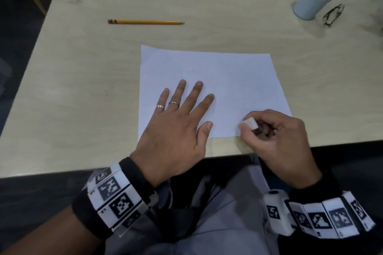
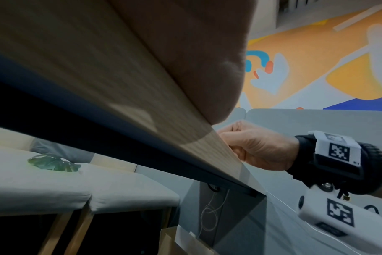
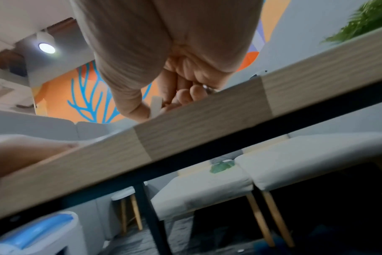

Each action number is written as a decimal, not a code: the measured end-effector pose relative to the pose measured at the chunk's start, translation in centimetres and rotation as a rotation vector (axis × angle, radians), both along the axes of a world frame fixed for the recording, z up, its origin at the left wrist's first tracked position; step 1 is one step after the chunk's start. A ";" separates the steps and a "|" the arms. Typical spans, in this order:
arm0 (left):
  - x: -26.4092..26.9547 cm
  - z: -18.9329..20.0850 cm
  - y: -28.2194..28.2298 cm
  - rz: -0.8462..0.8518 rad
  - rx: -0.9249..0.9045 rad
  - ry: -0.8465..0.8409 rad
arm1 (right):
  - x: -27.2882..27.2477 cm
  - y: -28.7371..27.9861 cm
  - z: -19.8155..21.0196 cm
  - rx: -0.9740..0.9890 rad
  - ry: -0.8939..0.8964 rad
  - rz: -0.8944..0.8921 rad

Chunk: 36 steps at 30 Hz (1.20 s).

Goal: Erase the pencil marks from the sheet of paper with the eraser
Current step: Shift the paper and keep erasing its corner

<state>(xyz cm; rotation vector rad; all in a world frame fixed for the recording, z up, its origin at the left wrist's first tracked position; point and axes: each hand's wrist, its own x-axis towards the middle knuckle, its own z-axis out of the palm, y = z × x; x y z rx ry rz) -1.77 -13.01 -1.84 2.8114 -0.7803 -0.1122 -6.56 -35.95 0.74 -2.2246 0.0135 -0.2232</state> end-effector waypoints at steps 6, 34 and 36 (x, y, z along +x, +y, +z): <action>0.1 -0.1 0.0 0.002 -0.006 -0.004 | -0.2 2.0 -0.3 -0.068 0.011 0.049; 0.1 -0.1 0.1 0.006 0.020 -0.002 | 0.1 -0.3 -0.4 -0.169 -0.037 0.074; 0.2 -0.2 0.1 0.002 0.015 0.006 | 0.4 -2.4 -0.4 -0.145 -0.024 0.014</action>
